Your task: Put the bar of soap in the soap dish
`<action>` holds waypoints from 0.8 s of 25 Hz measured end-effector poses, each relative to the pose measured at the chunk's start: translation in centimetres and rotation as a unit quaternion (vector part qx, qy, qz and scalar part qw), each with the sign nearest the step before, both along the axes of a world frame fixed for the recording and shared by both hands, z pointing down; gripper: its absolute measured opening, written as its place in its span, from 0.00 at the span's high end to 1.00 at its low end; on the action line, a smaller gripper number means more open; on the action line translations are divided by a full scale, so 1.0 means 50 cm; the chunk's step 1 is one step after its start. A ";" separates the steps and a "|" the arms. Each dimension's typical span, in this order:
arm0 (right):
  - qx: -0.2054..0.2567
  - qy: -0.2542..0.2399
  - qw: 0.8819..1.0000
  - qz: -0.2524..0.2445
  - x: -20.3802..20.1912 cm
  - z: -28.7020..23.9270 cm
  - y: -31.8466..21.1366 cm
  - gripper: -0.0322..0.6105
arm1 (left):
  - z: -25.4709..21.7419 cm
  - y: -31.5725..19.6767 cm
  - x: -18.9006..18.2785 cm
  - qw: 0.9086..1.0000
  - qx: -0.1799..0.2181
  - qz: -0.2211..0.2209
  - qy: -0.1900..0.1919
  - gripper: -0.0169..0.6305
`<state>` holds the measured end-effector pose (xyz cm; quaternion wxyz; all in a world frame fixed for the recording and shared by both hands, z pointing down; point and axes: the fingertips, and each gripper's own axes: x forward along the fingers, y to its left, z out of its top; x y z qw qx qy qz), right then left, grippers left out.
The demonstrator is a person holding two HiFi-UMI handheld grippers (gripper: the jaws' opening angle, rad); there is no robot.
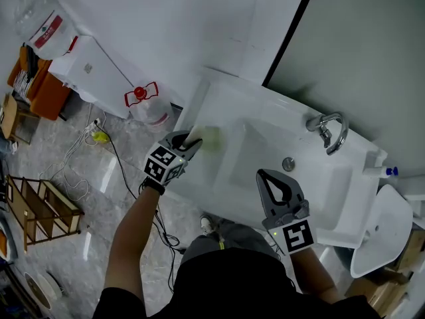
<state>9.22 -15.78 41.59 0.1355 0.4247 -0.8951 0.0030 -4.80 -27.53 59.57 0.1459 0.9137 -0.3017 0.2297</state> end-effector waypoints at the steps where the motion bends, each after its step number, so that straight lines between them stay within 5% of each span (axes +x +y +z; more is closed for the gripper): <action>1: -0.002 0.000 1.000 0.001 0.002 0.002 -0.003 0.93 | 0.010 -0.003 0.004 1.000 -0.007 0.013 -0.008 0.79; 8: -0.018 0.005 1.000 0.003 0.005 0.032 -0.014 0.93 | 0.080 -0.013 0.026 0.994 -0.056 0.088 -0.045 0.79; 20: -0.031 0.001 1.000 0.000 0.010 0.057 -0.029 0.93 | 0.153 0.006 0.066 0.959 -0.145 0.217 -0.112 0.79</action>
